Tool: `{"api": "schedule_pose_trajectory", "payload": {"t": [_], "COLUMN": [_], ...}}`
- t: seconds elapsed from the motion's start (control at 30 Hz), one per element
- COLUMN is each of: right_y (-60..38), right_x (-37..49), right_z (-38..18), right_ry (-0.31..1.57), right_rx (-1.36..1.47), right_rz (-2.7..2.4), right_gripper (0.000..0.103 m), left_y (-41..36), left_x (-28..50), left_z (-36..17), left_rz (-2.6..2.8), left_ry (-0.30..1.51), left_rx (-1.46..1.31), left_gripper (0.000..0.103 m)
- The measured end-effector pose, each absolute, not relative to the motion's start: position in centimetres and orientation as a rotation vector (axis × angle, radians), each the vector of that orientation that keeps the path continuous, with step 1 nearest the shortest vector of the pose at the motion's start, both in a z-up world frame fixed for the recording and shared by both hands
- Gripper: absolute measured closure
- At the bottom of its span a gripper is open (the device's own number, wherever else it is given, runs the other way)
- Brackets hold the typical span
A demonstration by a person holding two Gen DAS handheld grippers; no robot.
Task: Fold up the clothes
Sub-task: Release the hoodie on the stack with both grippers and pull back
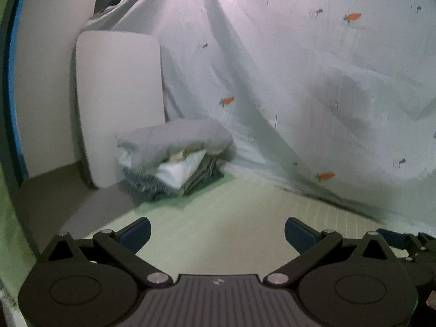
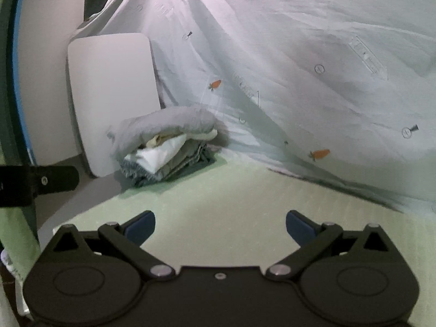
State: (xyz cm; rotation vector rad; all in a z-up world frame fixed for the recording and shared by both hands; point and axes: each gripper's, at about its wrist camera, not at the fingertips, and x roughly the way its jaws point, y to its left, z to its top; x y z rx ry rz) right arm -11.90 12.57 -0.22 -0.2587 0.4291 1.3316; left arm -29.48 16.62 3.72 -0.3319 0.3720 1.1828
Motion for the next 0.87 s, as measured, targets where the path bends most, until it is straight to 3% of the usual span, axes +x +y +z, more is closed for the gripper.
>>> {"api": "schedule_pose_trajectory", "payload": {"t": [0.87], "right_y": [7.1], "right_x": [-13.2], "right_z": [-0.6], "right_ry": [0.42], "right_rx": [-0.241], "right_rz": [1.313], "right_gripper": [0.0], "left_y": [12.7], "left_x": [-31.1], "left_z": [2.8], "left_rz": [1.205], "left_ry": [0.431], "left_rx": [-0.323], "left_gripper": [0.0]}}
